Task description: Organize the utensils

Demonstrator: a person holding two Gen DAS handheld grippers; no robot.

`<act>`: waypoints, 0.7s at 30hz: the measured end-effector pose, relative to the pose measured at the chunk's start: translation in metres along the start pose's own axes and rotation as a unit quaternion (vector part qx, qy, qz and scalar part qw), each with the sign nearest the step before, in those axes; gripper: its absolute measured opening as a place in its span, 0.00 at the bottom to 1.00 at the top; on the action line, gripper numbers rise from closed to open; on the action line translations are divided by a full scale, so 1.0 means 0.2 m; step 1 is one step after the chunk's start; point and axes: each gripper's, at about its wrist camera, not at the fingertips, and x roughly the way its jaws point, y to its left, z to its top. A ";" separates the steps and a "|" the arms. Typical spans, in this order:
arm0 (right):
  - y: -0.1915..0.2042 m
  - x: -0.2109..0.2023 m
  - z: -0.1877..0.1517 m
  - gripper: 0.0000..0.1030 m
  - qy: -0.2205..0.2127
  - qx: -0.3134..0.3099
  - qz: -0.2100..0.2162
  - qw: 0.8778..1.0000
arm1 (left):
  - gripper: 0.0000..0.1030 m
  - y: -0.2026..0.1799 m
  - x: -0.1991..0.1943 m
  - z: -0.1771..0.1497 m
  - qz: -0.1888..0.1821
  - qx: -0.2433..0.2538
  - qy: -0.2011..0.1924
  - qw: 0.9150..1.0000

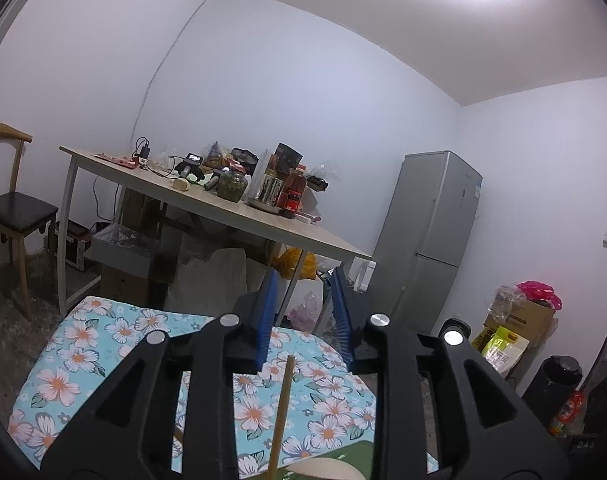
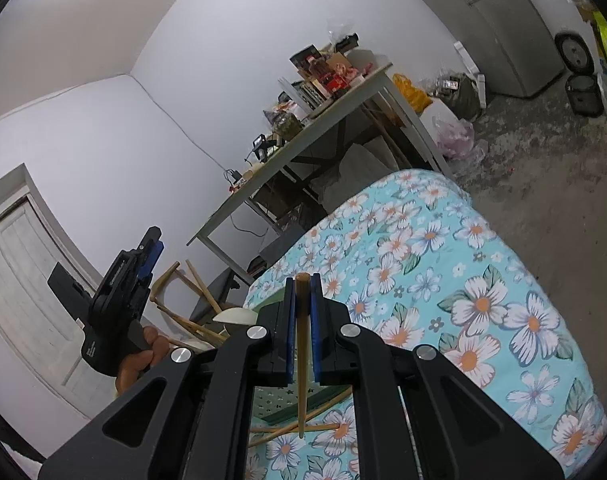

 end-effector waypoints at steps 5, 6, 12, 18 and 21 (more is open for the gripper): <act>0.12 -0.10 0.06 0.07 -0.032 -0.042 0.007 0.999 | 0.37 -0.02 -0.11 0.02 -0.015 0.007 0.002 1.000; 0.16 -0.12 0.08 0.07 -0.043 -0.054 0.013 0.998 | 0.38 -0.02 -0.15 0.03 -0.017 0.011 0.004 1.000; 0.39 -0.25 0.19 0.07 -0.098 -0.116 0.038 0.988 | 0.53 0.01 -0.33 0.02 -0.024 0.030 0.036 0.999; 0.59 -0.25 0.24 0.07 -0.121 -0.167 0.061 0.977 | 0.65 0.08 -0.50 -0.05 -0.015 0.058 0.068 0.996; 0.67 -0.19 0.25 0.07 -0.121 -0.187 0.063 0.973 | 0.68 0.14 -0.57 -0.11 -0.010 0.063 0.088 0.994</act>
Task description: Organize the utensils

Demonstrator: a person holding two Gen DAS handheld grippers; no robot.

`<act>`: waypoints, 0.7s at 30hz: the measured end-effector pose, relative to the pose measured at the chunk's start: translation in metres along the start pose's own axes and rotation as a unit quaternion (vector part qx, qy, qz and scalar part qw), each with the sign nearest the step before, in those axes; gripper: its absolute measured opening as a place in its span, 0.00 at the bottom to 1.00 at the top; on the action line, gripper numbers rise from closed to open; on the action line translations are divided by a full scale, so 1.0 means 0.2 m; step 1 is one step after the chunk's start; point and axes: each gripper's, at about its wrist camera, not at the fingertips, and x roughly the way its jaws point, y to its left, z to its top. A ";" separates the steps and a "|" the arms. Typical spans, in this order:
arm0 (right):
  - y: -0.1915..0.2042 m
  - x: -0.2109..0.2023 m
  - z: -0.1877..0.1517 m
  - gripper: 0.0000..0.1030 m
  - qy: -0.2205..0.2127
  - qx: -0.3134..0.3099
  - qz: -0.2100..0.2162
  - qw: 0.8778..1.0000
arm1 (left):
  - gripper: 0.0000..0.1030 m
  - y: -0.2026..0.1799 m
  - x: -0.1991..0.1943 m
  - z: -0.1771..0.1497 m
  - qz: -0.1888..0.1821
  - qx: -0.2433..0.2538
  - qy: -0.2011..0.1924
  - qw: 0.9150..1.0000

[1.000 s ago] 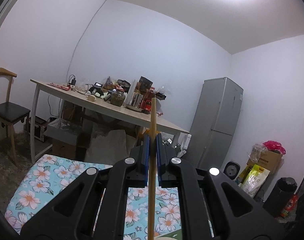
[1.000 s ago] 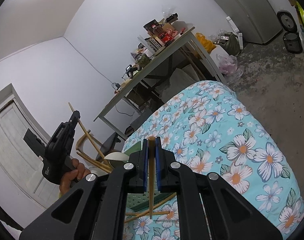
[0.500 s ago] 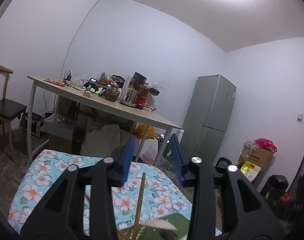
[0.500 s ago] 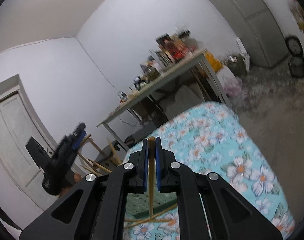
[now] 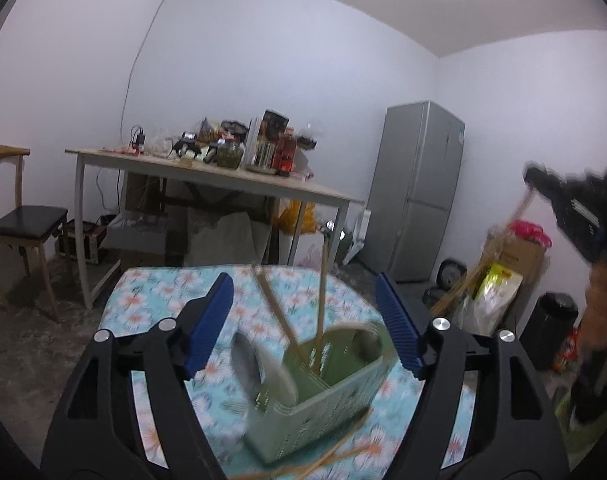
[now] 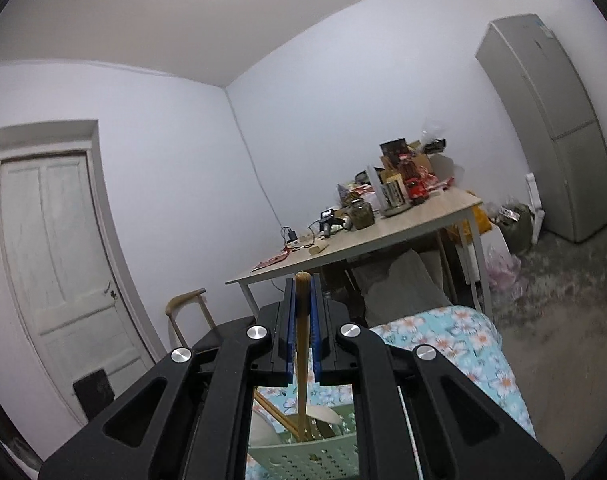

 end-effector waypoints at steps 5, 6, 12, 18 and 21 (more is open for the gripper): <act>0.08 0.14 -0.01 0.07 0.008 -0.045 -0.011 0.999 | 0.69 0.09 -0.04 -0.12 0.003 -0.006 0.034 0.999; 0.10 0.16 -0.03 0.07 0.011 -0.053 -0.015 0.998 | 0.69 0.10 -0.05 -0.14 0.004 -0.007 0.037 0.999; 0.21 0.32 -0.18 0.07 0.040 -0.109 -0.030 0.993 | 0.69 0.19 -0.08 -0.20 0.008 -0.021 0.045 0.999; 0.22 0.41 -0.32 0.08 0.085 -0.128 -0.042 0.987 | 0.69 0.24 -0.08 -0.23 0.009 -0.031 0.047 0.998; 0.19 0.38 -0.30 0.31 0.083 -0.112 -0.041 0.989 | 0.69 0.25 -0.07 -0.23 0.008 -0.036 0.049 0.998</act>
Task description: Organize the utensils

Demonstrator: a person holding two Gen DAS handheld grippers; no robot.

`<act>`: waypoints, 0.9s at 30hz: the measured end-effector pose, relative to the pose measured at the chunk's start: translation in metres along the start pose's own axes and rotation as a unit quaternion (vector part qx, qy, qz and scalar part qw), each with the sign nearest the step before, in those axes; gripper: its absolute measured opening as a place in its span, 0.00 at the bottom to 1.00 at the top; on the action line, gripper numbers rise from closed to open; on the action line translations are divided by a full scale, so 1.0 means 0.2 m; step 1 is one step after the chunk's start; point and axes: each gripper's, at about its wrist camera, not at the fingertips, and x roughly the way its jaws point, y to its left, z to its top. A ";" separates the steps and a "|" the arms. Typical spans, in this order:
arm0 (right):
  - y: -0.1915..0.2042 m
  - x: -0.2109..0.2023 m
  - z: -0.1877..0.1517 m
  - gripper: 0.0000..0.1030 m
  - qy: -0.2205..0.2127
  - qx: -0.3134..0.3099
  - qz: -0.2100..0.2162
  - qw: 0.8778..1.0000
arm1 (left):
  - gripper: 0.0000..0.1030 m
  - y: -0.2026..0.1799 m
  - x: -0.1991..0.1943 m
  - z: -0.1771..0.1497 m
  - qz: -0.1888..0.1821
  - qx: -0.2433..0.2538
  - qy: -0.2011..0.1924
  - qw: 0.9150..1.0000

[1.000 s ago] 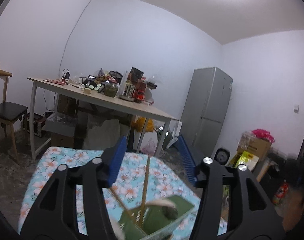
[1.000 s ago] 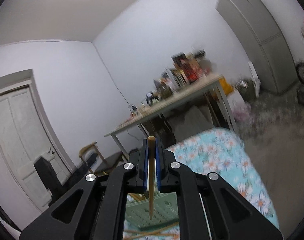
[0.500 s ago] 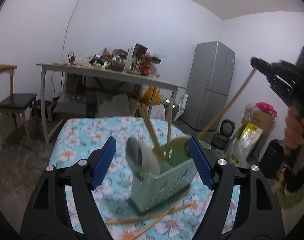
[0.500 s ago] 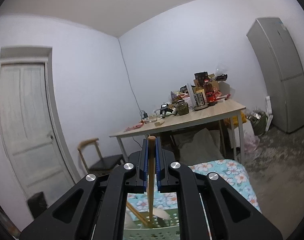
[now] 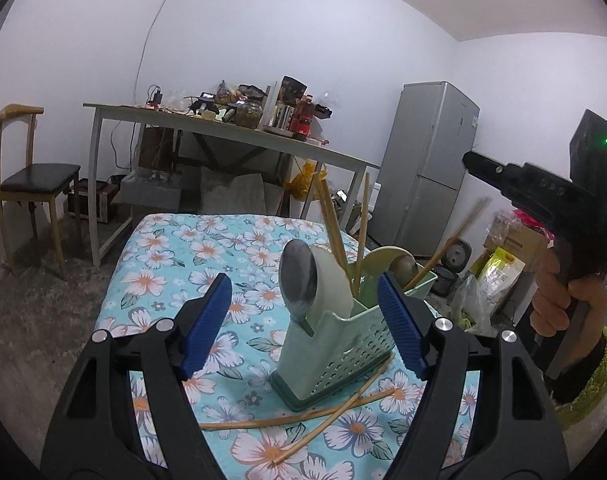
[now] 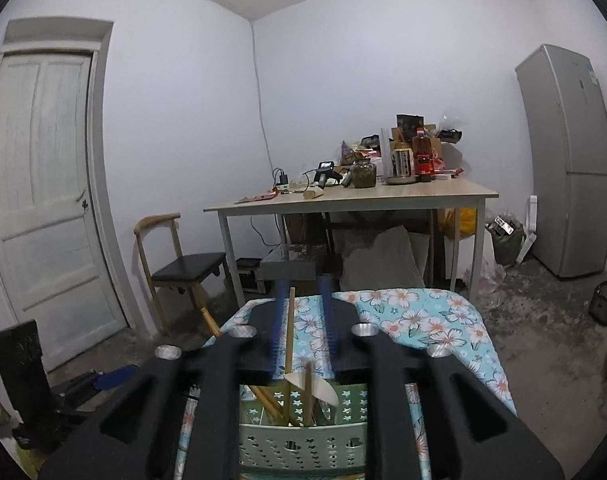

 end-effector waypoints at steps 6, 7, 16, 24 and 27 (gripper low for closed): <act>-0.08 -0.06 0.02 0.36 -0.004 0.038 0.004 0.999 | 0.69 0.00 0.00 -0.01 -0.004 -0.010 0.006 1.000; -0.10 -0.07 0.02 0.36 -0.005 0.047 0.005 0.999 | 0.69 0.00 0.00 -0.02 -0.004 -0.009 0.006 1.000; -0.28 -0.19 -0.08 0.38 0.011 0.127 0.011 0.992 | 0.69 -0.01 -0.01 -0.03 -0.006 0.000 0.015 1.000; -0.44 -0.23 -0.32 0.38 0.082 0.211 -0.001 0.974 | 0.72 0.00 0.00 -0.08 -0.009 0.008 0.037 0.999; -0.47 -0.19 -0.46 0.38 0.129 0.253 0.012 0.959 | 0.73 0.00 0.00 -0.10 -0.008 0.011 0.044 0.999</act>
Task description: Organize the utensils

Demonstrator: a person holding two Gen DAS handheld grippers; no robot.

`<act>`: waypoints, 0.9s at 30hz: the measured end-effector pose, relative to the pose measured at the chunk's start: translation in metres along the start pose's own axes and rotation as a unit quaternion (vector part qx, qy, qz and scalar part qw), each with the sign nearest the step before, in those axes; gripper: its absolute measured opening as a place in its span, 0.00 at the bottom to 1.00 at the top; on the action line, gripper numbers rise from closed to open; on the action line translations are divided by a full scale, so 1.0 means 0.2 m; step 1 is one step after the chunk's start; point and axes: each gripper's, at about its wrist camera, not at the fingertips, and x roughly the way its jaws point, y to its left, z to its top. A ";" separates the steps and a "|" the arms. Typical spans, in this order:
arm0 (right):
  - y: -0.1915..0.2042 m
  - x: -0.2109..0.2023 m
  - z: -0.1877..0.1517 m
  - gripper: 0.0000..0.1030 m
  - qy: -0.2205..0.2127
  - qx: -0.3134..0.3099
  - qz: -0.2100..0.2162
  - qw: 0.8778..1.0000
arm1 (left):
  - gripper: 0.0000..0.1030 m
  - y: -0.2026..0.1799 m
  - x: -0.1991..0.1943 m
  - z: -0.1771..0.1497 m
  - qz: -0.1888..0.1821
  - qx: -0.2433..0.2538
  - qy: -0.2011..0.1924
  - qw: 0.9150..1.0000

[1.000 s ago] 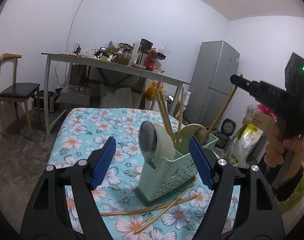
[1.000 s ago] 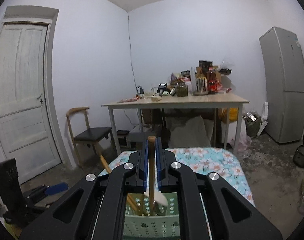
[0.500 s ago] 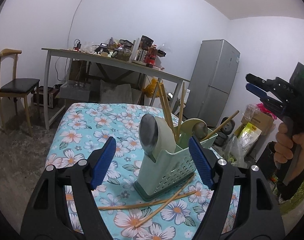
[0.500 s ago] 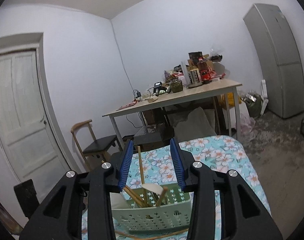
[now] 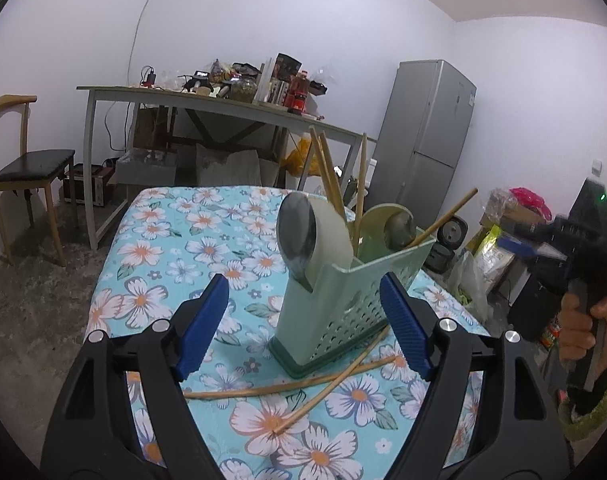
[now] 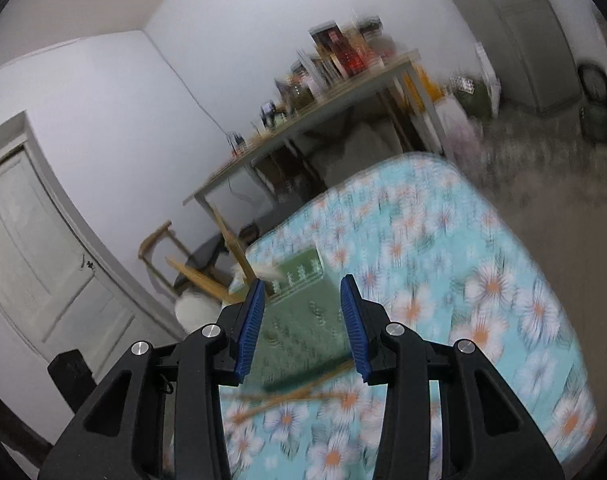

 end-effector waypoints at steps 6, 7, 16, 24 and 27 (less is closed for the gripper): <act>-0.14 0.24 -0.26 0.38 0.128 0.100 0.020 0.987 | 0.73 0.01 0.02 -0.06 0.004 0.002 0.023 1.000; -0.16 0.28 -0.30 0.38 0.147 0.118 0.022 0.982 | 0.73 0.01 0.03 -0.07 0.005 0.003 0.026 1.000; -0.25 0.50 -0.41 0.30 0.187 0.200 0.012 0.962 | 0.73 -0.04 0.05 -0.18 -0.008 0.046 0.055 0.997; -0.29 0.51 -0.35 0.27 0.175 0.205 0.004 0.963 | 0.55 -0.29 0.22 -0.33 -0.052 0.188 0.118 0.974; -0.32 0.45 -0.35 0.27 0.167 0.203 -0.001 0.965 | 0.43 -0.35 0.31 -0.33 -0.063 0.207 0.132 0.967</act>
